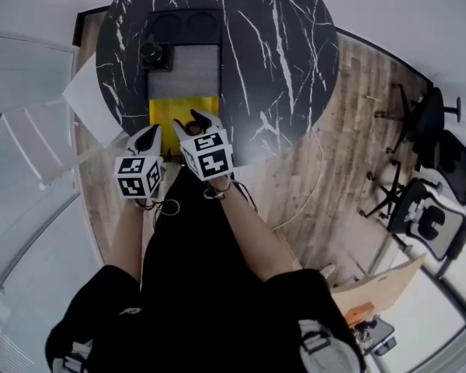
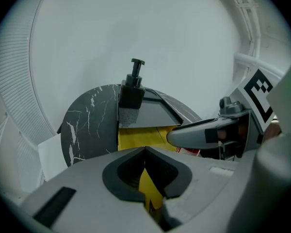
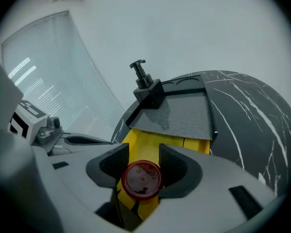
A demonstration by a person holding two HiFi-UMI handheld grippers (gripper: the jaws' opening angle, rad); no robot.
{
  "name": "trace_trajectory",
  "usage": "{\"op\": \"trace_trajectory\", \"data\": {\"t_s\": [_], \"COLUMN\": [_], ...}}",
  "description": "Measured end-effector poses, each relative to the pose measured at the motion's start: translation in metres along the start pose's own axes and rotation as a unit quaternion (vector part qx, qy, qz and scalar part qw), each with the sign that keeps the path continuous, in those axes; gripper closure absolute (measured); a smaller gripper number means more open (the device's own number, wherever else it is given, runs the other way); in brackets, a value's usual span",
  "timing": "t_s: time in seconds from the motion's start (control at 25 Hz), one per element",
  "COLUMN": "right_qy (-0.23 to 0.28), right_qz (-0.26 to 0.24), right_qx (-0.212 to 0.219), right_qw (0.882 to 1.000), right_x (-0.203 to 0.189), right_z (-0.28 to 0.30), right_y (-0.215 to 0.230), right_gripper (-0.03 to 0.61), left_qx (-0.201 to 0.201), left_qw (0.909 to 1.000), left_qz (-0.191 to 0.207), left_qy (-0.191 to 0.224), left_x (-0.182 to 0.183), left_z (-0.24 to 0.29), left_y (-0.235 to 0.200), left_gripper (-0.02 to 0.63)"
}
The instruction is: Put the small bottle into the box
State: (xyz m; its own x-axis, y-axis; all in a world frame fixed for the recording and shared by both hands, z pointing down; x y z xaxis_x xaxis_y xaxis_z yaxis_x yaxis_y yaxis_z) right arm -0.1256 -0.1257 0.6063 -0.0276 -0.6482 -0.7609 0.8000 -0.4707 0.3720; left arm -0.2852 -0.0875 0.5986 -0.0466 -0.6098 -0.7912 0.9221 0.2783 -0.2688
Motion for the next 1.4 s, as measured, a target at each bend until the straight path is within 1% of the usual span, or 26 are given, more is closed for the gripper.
{"op": "trace_trajectory", "data": {"t_s": [0.32,0.52,0.72,0.92,1.0,1.08,1.16,1.24,1.4], "right_qy": [0.006,-0.003,-0.011,-0.028,-0.033,-0.028,-0.021,-0.017,-0.002], "right_qz": [0.014,0.012,0.026,0.027,0.026,0.024,0.024,0.027,0.023], "right_qx": [-0.003,-0.010,-0.013,-0.008,-0.008,-0.013,-0.013,-0.009,-0.017], "right_qw": [1.000,1.000,1.000,0.999,0.999,0.999,0.999,0.999,1.000], "right_x": [0.001,-0.006,-0.010,-0.015,-0.017,-0.017,-0.014,-0.011,-0.004], "right_z": [0.012,0.019,0.022,0.027,0.029,0.028,0.026,0.023,0.009], "right_y": [0.006,0.007,0.009,0.011,0.011,0.011,0.011,0.009,0.006], "right_gripper": [0.396,0.396,0.396,0.396,0.400,0.437,0.422,0.387,0.388], "left_qx": [-0.004,-0.004,-0.002,-0.002,-0.003,-0.003,-0.004,-0.003,-0.003], "left_qw": [1.0000,1.0000,1.0000,1.0000,1.0000,1.0000,1.0000,1.0000,0.9999], "left_qz": [-0.002,-0.004,-0.004,-0.003,-0.003,-0.002,-0.001,0.000,0.001], "left_qy": [-0.005,-0.008,-0.007,-0.009,-0.009,-0.007,-0.003,0.002,0.012], "left_x": [-0.002,-0.006,-0.006,-0.009,-0.011,-0.011,-0.009,-0.008,-0.005], "left_z": [0.003,0.001,0.000,-0.002,-0.004,-0.005,-0.007,-0.011,-0.019], "left_y": [-0.001,-0.003,-0.007,-0.007,-0.006,-0.006,-0.006,-0.006,-0.003], "left_gripper": [0.614,0.614,0.614,0.614,0.614,0.614,0.614,0.614,0.614]}}
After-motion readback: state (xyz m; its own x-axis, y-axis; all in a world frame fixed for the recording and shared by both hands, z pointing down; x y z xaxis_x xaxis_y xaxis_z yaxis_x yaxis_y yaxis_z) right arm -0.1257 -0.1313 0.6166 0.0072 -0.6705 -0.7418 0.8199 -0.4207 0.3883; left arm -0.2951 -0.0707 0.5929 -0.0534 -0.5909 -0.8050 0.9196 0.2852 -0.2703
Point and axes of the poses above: the fingertips, and each gripper's own axes: z forward along the fingers, y to its right, x out of its top, the point moved 10 cm from there along -z, backward along the fingers, and after that the axes turned 12 degrees about y, right-handed, at the moved point
